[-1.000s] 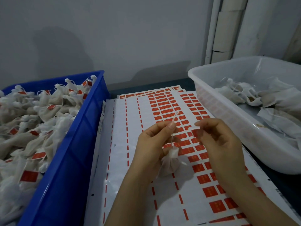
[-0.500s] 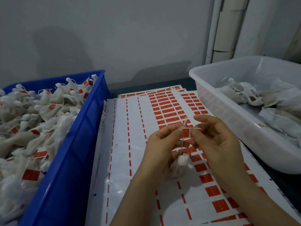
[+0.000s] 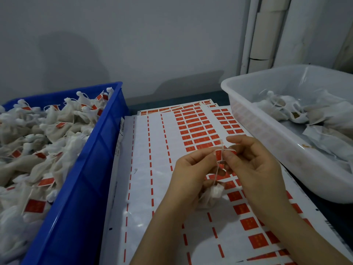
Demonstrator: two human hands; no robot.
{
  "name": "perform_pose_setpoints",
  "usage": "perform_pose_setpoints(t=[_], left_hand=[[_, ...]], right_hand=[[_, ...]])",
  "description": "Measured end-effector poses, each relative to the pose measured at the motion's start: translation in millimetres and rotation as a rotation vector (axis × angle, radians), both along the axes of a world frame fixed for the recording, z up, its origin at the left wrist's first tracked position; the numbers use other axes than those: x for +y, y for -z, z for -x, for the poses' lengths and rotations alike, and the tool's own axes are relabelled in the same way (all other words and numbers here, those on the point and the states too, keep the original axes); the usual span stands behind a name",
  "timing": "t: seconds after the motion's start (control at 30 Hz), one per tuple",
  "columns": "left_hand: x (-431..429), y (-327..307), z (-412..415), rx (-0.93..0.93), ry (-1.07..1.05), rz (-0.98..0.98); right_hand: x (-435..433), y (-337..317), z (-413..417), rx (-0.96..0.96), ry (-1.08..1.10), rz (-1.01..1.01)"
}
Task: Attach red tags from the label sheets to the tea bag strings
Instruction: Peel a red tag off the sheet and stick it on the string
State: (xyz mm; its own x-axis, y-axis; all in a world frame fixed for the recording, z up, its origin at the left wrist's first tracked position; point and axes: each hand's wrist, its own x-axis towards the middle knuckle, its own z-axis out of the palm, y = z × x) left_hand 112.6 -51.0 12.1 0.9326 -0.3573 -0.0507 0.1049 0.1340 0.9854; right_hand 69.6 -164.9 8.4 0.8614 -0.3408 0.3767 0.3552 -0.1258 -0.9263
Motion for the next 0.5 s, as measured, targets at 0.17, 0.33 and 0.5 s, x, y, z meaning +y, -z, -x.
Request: perform_pose_setpoints(t=[0.17,0.33,0.5], left_hand=[[-1.1,-2.7,0.1,0.050,0.021,-0.008],[-1.0,-5.3,1.7,-0.009,0.045,-0.007],[-2.4,-6.1,5.1,-0.128,0.057,0.007]], right_hand=[[-1.0,0.8,-0.7,0.004,0.021,0.000],[-1.3,0.3,-0.6,-0.006,0.031,0.004],[-3.0,-0.2,0.7,-0.039,0.024,0.020]])
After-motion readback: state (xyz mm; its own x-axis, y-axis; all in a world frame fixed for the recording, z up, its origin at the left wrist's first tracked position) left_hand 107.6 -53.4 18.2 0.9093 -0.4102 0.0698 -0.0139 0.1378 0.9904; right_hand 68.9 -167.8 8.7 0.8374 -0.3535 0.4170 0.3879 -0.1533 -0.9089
